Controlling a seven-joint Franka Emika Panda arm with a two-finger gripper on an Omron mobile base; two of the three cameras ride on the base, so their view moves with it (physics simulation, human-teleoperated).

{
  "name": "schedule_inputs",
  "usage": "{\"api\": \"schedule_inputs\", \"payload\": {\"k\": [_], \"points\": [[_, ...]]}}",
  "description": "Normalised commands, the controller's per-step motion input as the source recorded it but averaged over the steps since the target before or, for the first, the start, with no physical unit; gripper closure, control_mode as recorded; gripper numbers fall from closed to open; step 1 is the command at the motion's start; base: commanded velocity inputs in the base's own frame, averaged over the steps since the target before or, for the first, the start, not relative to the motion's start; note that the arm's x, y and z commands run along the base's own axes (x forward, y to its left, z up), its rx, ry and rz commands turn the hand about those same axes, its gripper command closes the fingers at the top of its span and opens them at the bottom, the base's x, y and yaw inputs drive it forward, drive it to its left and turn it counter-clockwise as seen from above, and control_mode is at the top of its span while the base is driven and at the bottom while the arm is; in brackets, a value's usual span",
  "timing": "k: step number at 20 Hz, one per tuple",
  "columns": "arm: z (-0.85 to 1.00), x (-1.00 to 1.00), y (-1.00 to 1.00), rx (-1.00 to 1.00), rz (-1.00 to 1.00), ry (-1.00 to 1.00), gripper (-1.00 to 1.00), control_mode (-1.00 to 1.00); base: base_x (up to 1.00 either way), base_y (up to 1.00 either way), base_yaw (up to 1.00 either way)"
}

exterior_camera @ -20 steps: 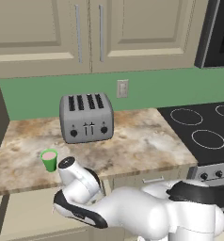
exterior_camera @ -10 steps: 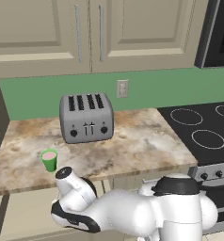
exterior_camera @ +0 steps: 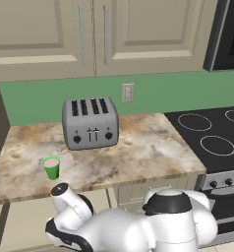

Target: Pick up the straw from the left drawer and put it inside the smoothie cup.

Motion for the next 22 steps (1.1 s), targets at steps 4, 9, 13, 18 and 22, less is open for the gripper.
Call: {"api": "schedule_inputs", "payload": {"k": [4, 9, 13, 18, 22], "points": [[-0.32, -0.10, 0.26, 0.00, 0.04, 0.02, -1.00, -1.00, 0.00, 0.00, 0.00], [-0.14, -0.37, 0.19, 0.00, 0.05, 0.01, -1.00, -1.00, 0.00, 0.00, 0.00], [-0.15, -0.67, 0.11, 0.00, 0.06, 0.03, -1.00, -1.00, 0.00, 0.00, 0.00], [-0.10, -0.95, 0.01, 0.02, 0.06, 0.02, -1.00, -1.00, 0.00, 0.00, 0.00], [-0.05, -1.00, 0.00, 0.08, 0.04, 0.03, -1.00, -1.00, 0.00, 0.00, 0.00]]}}
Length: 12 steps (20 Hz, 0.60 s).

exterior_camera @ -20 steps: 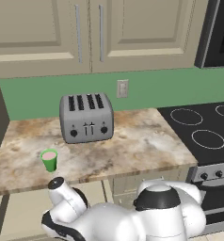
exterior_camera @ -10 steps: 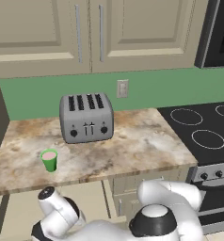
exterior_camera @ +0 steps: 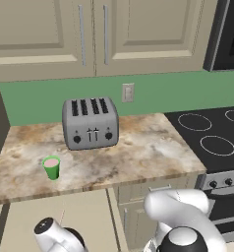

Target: Pick up the straw from the left drawer and put it inside the smoothie cup.

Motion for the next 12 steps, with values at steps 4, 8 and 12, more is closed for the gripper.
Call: {"api": "schedule_inputs", "payload": {"k": [4, 8, 12], "points": [[0.23, -0.89, -0.01, 0.03, 0.02, 0.00, -1.00, -1.00, 0.00, 0.00, 0.00], [0.91, 0.27, -0.01, 0.00, 0.00, 0.00, -1.00, -1.00, 0.00, 0.00, 0.00], [0.74, 0.97, 0.00, 0.00, 0.00, 0.00, -1.00, -1.00, 0.00, 0.00, 0.00]]}}
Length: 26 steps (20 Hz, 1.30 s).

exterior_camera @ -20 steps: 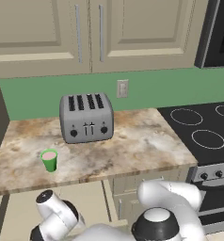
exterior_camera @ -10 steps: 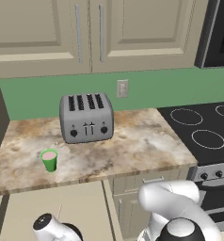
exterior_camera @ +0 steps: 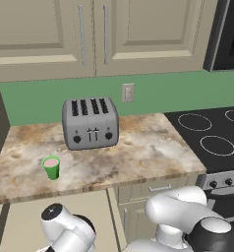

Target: Pick up the straw from the left drawer and put it inside the smoothie cup.

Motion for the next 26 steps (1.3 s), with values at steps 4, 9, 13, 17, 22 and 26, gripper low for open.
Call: {"api": "schedule_inputs", "payload": {"k": [4, 9, 13, 17, 22, 26], "points": [[0.23, 0.72, 0.00, 0.00, 0.00, 0.00, -1.00, -1.00, 0.00, 0.00, 0.00], [0.00, 0.28, 0.00, 0.00, -0.05, -0.13, -1.00, -1.00, 0.00, 0.00, 0.00], [0.00, 0.17, 0.00, 0.00, -0.06, -0.17, -1.00, -1.00, 0.00, 0.00, 0.00], [-0.01, 0.20, 0.00, 0.02, -0.01, -0.04, -1.00, -1.00, 0.00, 0.00, 0.00], [-0.16, 0.27, 0.00, 0.11, 0.00, 0.01, -1.00, -1.00, 0.00, 0.00, 0.00], [-0.21, 0.38, 0.00, 0.06, 0.00, 0.08, -1.00, -1.00, 0.00, 0.00, 0.00]]}}
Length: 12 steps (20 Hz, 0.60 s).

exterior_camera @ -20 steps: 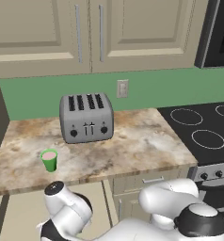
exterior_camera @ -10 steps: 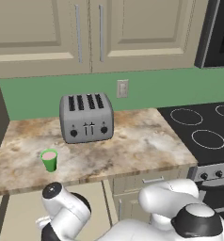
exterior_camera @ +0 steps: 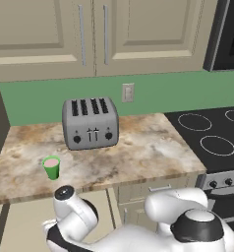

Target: Pick up the straw from the left drawer and put it inside the smoothie cup.

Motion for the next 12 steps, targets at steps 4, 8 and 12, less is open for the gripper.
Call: {"api": "schedule_inputs", "payload": {"k": [4, 8, 12], "points": [[-0.26, 0.39, 0.00, 0.00, 0.00, 0.06, -1.00, -1.00, 0.00, 0.00, 0.00], [-0.15, 0.35, 0.04, 0.00, 0.00, 0.07, -1.00, -1.00, 0.00, 0.00, 0.00], [-0.11, 0.23, 0.11, 0.00, 0.00, 0.05, -1.00, -1.00, 0.00, 0.00, 0.00]]}}
